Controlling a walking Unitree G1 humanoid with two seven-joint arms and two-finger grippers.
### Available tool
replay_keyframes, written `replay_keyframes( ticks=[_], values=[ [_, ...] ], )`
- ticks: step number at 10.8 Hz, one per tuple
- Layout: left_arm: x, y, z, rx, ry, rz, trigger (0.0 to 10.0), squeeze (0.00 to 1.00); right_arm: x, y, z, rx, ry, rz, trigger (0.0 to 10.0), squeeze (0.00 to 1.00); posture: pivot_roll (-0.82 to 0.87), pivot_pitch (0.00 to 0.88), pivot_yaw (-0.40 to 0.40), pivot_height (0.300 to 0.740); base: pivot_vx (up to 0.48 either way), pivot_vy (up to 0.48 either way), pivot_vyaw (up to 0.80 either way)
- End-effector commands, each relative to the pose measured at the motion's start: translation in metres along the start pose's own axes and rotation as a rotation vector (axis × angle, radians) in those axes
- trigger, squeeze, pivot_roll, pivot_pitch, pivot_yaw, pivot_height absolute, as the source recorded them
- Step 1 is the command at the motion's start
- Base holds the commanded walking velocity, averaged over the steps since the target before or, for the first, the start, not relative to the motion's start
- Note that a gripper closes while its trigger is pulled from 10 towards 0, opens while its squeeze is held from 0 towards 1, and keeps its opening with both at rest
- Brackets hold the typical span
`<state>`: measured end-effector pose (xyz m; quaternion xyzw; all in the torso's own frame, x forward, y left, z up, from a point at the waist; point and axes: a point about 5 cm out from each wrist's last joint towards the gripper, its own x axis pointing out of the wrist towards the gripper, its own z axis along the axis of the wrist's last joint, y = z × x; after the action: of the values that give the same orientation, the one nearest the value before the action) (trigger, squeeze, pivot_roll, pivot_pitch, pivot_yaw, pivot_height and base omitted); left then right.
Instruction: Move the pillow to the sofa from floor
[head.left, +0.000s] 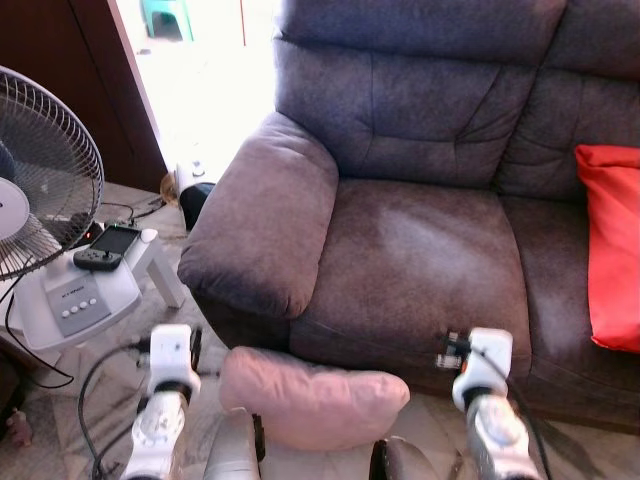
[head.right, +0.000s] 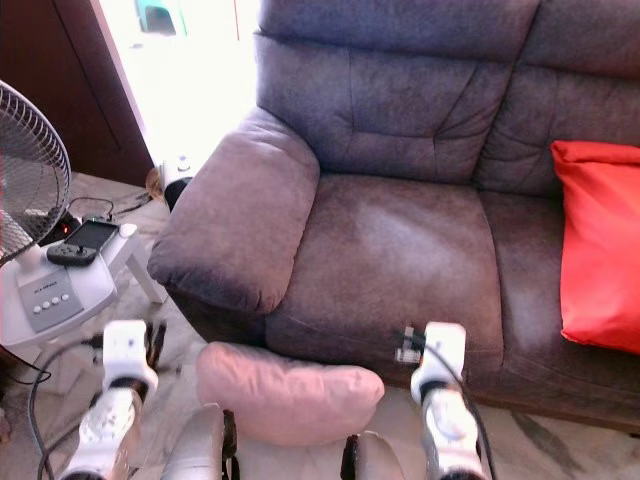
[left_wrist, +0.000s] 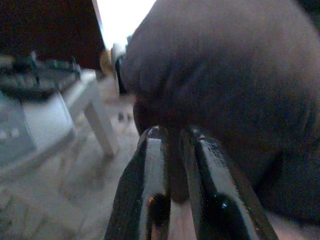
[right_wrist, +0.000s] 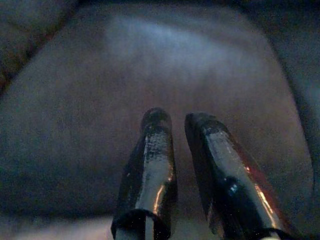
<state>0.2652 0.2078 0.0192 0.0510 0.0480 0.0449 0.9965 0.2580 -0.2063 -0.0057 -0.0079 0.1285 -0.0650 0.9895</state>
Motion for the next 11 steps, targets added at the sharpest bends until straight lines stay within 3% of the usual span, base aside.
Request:
replay_keyframes(
  ticks=[1, 6, 11],
  values=[
    [-0.002, -0.002, 0.001, 0.014, -0.014, -0.008, 10.0, 0.0, -0.003, 0.004, -0.003, -0.007, 0.0, 0.004, 10.0, 0.0, 0.03, 0.08, -0.034, 0.627, 0.0, 0.0, 0.0],
    [0.015, -0.009, 0.025, -0.011, -0.084, -0.035, 10.0, 0.0, 0.002, 0.015, 0.009, -0.015, -0.051, 0.039, 10.0, 0.0, 0.02, 0.061, -0.031, 0.529, 0.0, 0.0, 0.0],
    [0.022, -0.012, 0.04, -0.011, -0.124, -0.051, 10.0, 0.0, 0.006, 0.017, 0.013, -0.005, -0.054, 0.048, 10.0, 0.0, 0.03, 0.064, -0.03, 0.529, 0.0, 0.0, 0.0]
  ],
)
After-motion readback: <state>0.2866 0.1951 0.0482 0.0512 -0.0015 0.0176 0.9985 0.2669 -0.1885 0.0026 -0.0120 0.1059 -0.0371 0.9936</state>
